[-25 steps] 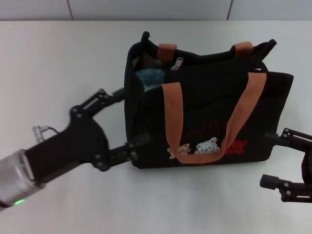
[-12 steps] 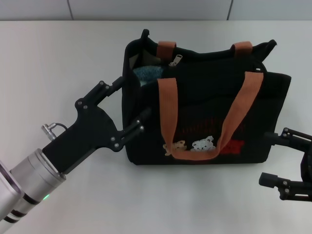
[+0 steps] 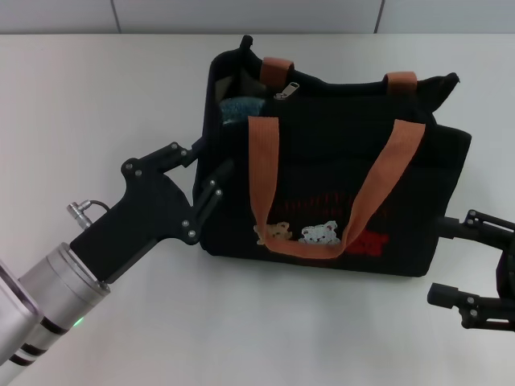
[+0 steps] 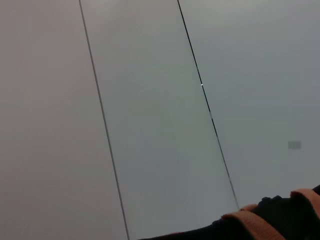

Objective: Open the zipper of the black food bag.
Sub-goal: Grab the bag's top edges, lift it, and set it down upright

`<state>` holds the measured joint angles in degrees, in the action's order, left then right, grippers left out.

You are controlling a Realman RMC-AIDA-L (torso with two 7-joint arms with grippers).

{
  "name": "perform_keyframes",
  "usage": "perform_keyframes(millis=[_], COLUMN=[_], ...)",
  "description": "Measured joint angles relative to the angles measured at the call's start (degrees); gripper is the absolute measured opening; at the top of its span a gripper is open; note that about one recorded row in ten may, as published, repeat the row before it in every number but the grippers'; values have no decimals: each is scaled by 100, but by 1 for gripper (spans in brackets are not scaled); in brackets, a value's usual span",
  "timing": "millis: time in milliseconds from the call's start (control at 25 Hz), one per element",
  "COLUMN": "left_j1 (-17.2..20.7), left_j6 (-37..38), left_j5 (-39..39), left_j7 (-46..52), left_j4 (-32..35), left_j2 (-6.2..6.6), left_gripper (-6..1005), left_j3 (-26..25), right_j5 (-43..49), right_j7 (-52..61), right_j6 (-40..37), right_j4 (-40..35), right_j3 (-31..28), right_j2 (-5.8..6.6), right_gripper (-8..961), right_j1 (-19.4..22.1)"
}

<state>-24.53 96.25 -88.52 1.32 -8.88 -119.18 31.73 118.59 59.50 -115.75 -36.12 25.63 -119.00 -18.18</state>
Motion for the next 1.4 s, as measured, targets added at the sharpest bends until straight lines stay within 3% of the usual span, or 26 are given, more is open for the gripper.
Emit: perform_keyframes(millis=[280,680,880,960,1080,1400], left_j1=[-40,-102,-208,-231,-281,-538], left_j6=[46,285,601,782,986,1290], left_j5=[-42,-21,-38,-48,-49,-62], left_j7=[-4,-8,-9,18,111,510], left_j4=[-53,-6,141,272,448,953], left_j2=[0,0,4,7,18,24], left_gripper=[208,208,209,209,209,205], left_j3=[-1,-35,-66,-54,-38,170], right_j5=[-13,-252,-938,-1917,-2148,-2514], right_j7=[-23,-29,-13,155,275,1607], right_j6=[-31,-121,-283,-223,-153,714], right_j4=[45,44,16,-214,-320,-2135], right_j3=[-83,-374,-394,-563,-638,-571], right_j2=[0,0,38,58,57,2], right_gripper=[835,835,835,835,835,835], right_j1=[61,66,139,193,174,-386])
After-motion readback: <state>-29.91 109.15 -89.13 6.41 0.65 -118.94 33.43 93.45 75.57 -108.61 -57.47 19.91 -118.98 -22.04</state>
